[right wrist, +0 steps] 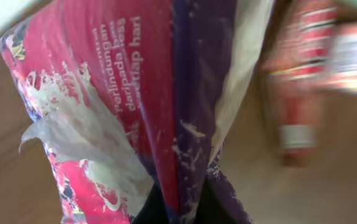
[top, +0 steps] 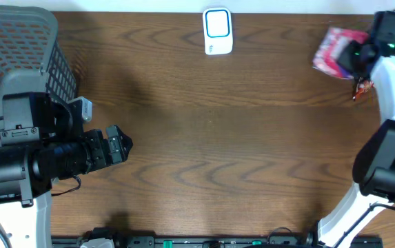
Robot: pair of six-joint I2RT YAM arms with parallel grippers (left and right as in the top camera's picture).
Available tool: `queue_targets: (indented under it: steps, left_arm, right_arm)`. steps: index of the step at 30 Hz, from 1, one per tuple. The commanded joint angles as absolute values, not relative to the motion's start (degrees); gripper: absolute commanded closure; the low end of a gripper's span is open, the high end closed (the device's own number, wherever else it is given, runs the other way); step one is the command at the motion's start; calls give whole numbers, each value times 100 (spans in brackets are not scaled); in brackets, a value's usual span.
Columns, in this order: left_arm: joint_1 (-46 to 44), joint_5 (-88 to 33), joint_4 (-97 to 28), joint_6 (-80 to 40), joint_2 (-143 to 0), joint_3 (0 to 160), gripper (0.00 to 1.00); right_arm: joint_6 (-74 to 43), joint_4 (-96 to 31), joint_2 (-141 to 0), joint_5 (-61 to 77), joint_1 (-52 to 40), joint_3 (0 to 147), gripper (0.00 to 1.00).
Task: Scan the item barcode
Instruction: 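Carry the purple pouch right and drop it on the pile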
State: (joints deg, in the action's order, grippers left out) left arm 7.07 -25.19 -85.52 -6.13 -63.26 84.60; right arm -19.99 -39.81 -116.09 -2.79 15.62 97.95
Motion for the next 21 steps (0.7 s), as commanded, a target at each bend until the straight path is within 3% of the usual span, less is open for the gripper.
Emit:
queue_targets:
  steps: [1,4,5,12,21]
  left_arm:
    - [727,-2545,-8567,-582,-6333,8449,2]
    - [727,-2545,-8567,-582,-6333,8449,2]
    - [727,-2545,-8567,-582,-6333,8449,2]
    - [727,-2545,-8567,-582,-6333,8449,2]
    - [727,-2545,-8567,-582,-6333,8449,2]
  right_arm:
    - [-1415,-3964,-11498,-915,1806,9845,86]
    - [-1382,-3966,-11528,-902,2016,9845,22]
    - [-1380,-3972,-11542,-873,2053,9845,14]
    - [-1428,-4300,-11509,-845,2123,9845,1]
    - [-1975,-4895,-10538,-814,2123,9845,1]
